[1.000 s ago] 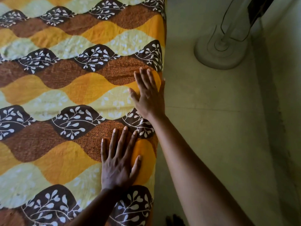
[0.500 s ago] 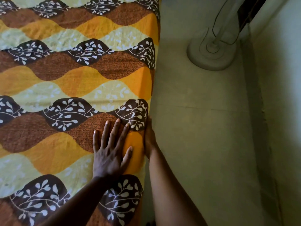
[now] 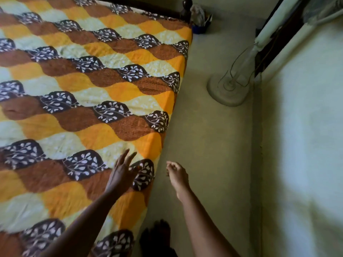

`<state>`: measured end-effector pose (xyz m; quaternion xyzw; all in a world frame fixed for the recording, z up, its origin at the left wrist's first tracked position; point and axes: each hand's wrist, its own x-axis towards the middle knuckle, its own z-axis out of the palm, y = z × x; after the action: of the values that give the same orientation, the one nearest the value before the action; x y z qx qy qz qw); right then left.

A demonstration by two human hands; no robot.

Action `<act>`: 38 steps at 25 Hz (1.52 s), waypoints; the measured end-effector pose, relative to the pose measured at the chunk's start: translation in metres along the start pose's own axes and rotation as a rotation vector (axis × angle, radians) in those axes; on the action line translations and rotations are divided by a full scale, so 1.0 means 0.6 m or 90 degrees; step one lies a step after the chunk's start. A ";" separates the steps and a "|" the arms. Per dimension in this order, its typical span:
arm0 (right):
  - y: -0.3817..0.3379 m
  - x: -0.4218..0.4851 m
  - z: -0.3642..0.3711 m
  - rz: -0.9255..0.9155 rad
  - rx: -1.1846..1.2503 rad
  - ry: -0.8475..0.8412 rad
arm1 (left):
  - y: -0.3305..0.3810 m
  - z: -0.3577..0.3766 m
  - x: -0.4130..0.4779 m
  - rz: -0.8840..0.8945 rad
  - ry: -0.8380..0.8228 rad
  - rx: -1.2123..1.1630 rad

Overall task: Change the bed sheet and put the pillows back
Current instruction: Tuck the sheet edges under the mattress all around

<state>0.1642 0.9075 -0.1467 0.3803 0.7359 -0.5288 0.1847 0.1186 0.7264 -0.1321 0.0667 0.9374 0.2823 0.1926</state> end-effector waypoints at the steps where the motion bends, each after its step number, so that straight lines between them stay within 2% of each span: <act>1: 0.000 -0.034 -0.005 -0.014 -0.049 -0.028 | -0.006 -0.012 -0.046 -0.025 0.026 -0.037; 5: 0.019 -0.155 -0.002 -0.088 -0.229 -0.142 | -0.081 -0.029 -0.271 -0.231 0.058 -0.212; 8: 0.041 -0.211 0.018 -0.132 -0.326 -0.256 | -0.126 -0.030 -0.419 -0.342 0.111 -0.330; 12: 0.047 -0.283 0.067 -0.232 -0.421 -0.381 | -0.123 -0.009 -0.621 -0.528 0.276 -0.476; 16: 0.069 -0.375 0.133 -0.295 -0.537 -0.506 | -0.094 0.055 -0.810 -0.666 0.438 -0.619; 21: 0.128 -0.544 0.261 -0.453 -0.692 -0.679 | -0.069 0.134 -1.039 -0.830 0.709 -0.752; 25: 0.210 -0.711 0.345 -0.503 -0.796 -0.796 | -0.057 0.192 -1.196 -0.906 0.917 -0.813; 28: 0.328 -0.874 0.396 -0.614 -0.893 -0.883 | -0.043 0.275 -1.336 -0.964 1.061 -0.865; 31: 0.472 -1.021 0.421 -0.637 -0.958 -1.003 | -0.020 0.365 -1.478 -1.036 1.122 -0.858; 34: 0.615 -1.160 0.426 -0.654 -1.028 -1.062 | 0.014 0.449 -1.614 -1.101 1.186 -0.882; 38: 0.754 -1.329 0.429 -0.667 -1.122 -1.191 | 0.038 0.543 -1.773 -1.222 1.220 -0.907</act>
<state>0.9848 0.4486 0.0063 -0.6694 0.4832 0.0423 0.5627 1.2246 0.6607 -0.0250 -0.8503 0.0671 0.3676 -0.3707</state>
